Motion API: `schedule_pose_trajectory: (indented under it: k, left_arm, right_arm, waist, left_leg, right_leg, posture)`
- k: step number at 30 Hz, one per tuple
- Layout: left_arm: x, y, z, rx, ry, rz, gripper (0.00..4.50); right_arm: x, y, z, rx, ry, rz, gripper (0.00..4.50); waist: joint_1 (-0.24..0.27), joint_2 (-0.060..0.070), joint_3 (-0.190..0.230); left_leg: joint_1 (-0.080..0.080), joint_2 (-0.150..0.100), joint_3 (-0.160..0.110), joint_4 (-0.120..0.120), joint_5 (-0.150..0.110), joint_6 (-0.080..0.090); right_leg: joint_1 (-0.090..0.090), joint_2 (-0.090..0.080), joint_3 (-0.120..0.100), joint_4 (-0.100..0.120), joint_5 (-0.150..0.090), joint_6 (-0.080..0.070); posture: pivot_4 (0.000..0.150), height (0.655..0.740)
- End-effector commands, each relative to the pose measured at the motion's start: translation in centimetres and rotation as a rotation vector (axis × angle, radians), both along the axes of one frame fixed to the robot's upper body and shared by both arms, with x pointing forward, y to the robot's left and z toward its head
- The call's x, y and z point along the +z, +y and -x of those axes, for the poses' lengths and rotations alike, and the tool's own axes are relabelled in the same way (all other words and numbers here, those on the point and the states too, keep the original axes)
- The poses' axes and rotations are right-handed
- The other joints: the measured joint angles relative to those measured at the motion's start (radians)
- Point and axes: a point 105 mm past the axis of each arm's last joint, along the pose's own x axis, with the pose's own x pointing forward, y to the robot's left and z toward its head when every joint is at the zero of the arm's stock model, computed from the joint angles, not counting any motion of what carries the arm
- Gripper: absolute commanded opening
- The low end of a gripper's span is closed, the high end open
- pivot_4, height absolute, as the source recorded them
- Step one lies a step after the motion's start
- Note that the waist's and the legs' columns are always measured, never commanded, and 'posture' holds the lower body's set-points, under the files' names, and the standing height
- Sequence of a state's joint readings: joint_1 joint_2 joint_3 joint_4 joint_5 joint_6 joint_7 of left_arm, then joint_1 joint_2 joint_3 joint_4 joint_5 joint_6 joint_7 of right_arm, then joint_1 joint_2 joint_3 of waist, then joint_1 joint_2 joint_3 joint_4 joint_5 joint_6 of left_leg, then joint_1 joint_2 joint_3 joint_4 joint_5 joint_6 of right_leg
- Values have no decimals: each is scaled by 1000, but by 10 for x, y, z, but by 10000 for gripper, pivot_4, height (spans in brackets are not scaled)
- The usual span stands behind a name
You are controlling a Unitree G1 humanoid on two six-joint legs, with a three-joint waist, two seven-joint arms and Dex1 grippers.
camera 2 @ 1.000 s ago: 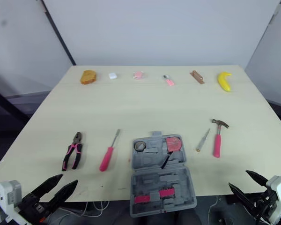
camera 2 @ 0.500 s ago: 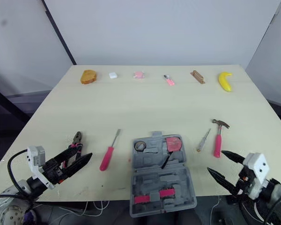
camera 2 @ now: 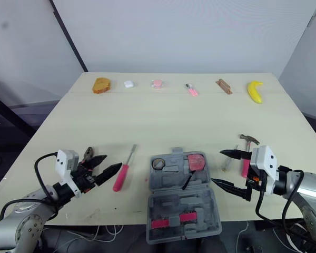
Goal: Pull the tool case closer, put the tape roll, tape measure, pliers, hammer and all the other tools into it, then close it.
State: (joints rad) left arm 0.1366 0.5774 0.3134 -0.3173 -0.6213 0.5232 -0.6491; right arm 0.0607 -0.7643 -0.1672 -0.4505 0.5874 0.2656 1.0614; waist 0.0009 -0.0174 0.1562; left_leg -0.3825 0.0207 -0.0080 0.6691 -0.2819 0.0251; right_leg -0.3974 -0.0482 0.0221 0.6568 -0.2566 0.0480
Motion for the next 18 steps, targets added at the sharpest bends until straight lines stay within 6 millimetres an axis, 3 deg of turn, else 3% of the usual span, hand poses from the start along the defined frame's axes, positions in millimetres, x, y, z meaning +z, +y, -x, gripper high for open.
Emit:
schedule_pose_trajectory:
  k: [1,18]
  left_arm:
    - [10,-6,-5,32,0,-39,45000]
    - [11,-23,-29,216,74,-80,45000]
  right_arm:
    - [10,4,0,43,-31,-8,44806]
    - [34,19,-13,84,-55,-94,44806]
  waist:
    - [0,0,0]
    - [2,-1,0]
  left_leg:
    - [0,0,0,0,0,0]
    - [0,-1,-1,0,0,0]
  right_leg:
    - [0,0,0,0,0,0]
    - [0,0,0,1,0,0]
  posture:
    - [1500,7400]
    - [1500,7400]
